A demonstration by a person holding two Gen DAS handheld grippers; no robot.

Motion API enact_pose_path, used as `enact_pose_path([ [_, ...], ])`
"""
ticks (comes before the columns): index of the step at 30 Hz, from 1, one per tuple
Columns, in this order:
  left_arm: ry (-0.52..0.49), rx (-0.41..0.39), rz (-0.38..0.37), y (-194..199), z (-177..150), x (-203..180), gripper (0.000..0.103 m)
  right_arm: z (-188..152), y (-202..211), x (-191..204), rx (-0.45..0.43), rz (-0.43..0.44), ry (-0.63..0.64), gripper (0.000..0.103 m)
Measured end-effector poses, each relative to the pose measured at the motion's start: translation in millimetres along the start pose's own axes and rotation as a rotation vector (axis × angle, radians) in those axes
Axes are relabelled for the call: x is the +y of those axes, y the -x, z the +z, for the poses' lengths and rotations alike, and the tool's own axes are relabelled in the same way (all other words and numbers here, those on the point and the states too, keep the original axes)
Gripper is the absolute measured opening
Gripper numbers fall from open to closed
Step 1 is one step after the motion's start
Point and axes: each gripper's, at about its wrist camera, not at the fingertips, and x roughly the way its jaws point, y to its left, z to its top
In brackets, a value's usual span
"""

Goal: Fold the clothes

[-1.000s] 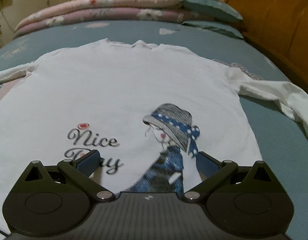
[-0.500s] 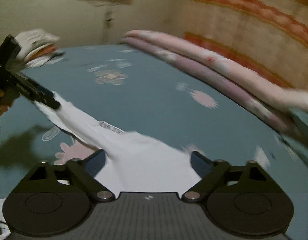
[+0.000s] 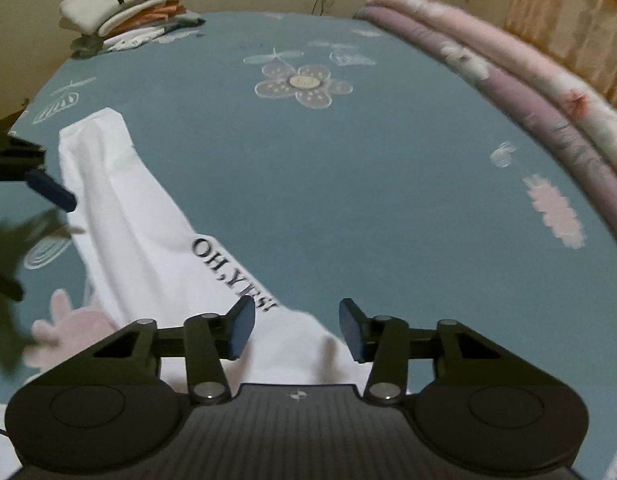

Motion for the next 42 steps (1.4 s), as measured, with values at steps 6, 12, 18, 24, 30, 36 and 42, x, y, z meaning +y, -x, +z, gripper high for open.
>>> enact_pose_path([
  [6, -0.047, 0.036, 0.04, -15, -10, -6, 0.095, -4, -32, -20, 0.051, 0.1, -0.012, 0.049],
  [12, -0.033, 0.023, 0.034, -17, -11, -6, 0.096, -12, -36, -15, 0.072, 0.124, -0.013, 0.029],
  [18, -0.042, 0.018, 0.043, -17, -12, -8, 0.096, -10, -27, -2, 0.047, 0.074, 0.02, 0.002],
  [24, -0.019, 0.0, 0.046, -12, -11, -3, 0.096, -2, -30, -16, 0.01, 0.004, -0.055, 0.002],
  [30, 0.005, -0.013, 0.054, -6, -12, 2, 0.096, -1, -37, -13, 0.022, -0.026, -0.066, 0.011],
  [36, -0.008, -0.016, 0.073, 7, -8, 2, 0.096, 34, -26, 14, -0.057, 0.087, 0.019, 0.017],
  [42, 0.017, -0.023, 0.122, 37, -13, 18, 0.096, 70, -54, 56, -0.078, 0.242, 0.125, 0.026],
])
